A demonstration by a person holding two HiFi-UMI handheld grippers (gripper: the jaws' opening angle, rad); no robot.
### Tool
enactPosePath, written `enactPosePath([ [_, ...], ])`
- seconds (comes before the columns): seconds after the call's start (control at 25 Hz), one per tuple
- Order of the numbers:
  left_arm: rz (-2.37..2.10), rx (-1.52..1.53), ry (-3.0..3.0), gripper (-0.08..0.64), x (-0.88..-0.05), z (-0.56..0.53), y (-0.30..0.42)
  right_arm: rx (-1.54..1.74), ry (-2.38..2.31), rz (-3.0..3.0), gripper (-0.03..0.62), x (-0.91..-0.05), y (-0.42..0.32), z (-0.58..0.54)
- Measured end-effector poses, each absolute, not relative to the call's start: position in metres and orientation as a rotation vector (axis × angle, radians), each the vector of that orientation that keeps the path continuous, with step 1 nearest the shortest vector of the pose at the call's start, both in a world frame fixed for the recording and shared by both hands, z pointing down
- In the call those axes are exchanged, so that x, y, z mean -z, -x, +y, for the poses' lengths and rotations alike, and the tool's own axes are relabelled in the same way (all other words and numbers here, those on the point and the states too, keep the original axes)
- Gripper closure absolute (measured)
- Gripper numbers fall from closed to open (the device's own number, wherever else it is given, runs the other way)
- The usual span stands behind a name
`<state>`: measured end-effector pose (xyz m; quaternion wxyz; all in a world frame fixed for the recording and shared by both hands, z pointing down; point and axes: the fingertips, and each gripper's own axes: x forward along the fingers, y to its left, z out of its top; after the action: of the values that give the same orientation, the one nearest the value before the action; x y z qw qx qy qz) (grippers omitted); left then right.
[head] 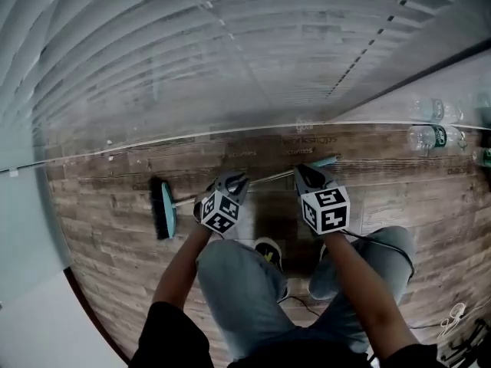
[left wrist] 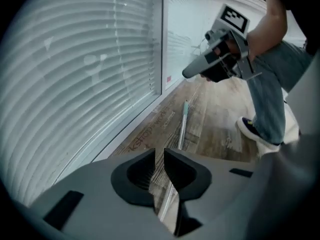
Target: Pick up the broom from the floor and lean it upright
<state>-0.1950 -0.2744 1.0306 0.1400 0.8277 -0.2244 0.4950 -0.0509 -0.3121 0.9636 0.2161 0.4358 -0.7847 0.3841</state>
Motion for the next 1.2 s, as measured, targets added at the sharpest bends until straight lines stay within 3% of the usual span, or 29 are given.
enactPosePath([
  [0.12,-0.573,-1.515,-2.407,0.422,-1.083,-0.264,0.191,-1.279,-1.285,-2.104,0.553,-1.011,0.057,-0.311],
  [0.2,-0.517,-1.569,-2.419,0.393,-1.110,-0.249,0.185,-1.372,-1.309,-2.028,0.462,-1.044,0.058,-0.300],
  [0.52,-0.389,-1.770,-2.443,0.390,-1.156,-0.225,0.177,-1.527,-1.354,-1.843,0.458,-1.093,0.050,-0.268],
  [1.2,-0.396,-1.688,-2.383,0.407,-1.161,-0.220,0.172,-1.566,-1.301,-1.868,0.457,-1.092,0.064,-0.264],
])
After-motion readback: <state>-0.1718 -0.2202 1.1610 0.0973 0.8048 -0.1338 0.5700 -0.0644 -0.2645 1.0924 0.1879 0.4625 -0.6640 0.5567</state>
